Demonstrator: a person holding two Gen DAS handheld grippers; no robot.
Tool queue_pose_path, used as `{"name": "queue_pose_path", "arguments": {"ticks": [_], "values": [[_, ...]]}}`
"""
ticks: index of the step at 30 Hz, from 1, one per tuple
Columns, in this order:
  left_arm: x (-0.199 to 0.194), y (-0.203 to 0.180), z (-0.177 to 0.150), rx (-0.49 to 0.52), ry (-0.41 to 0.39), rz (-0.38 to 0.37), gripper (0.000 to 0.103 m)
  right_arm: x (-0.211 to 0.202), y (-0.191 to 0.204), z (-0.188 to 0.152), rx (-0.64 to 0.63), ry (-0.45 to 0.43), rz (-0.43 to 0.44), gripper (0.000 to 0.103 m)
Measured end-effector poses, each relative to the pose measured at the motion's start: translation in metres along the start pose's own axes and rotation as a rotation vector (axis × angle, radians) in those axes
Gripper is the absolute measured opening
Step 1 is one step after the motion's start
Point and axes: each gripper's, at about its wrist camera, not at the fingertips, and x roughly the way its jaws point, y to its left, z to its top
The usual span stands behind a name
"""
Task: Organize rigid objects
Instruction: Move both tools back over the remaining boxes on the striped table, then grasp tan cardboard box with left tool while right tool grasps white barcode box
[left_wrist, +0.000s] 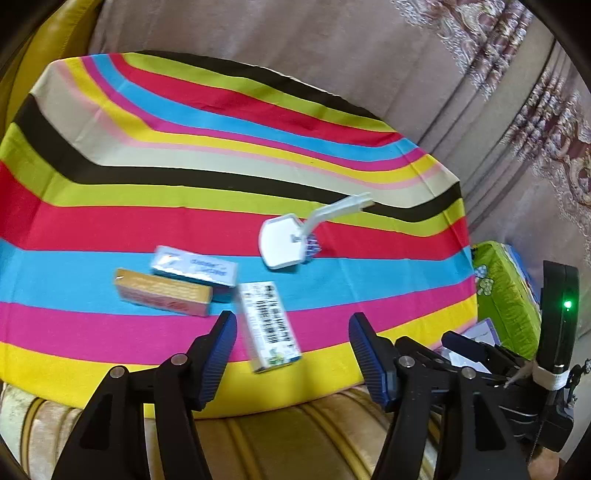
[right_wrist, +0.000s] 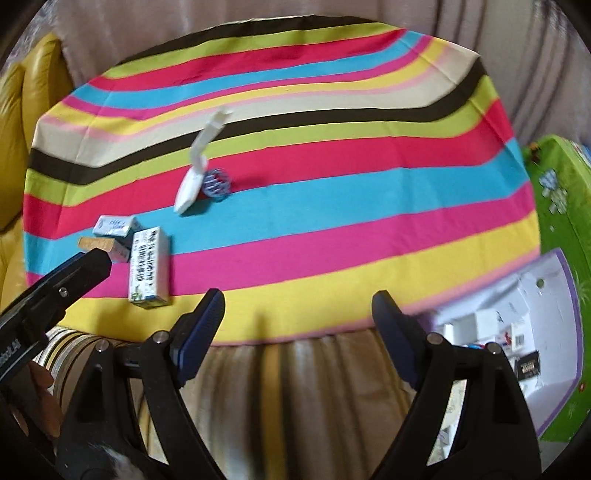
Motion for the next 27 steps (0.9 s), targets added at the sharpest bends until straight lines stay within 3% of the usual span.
{"name": "queue_pose_path", "arguments": {"ticks": [13,27], "values": [[-0.007,0.046,0.000,-0.061,0.047,0.103,0.077,0.012,0.052,0.000,-0.119,0.018,0.054,0.084],[0.029,0.055,0.018,0.036,0.146,0.218,0.087,0.034,0.096,-0.001,-0.245,0.057,0.083,0.084]]}}
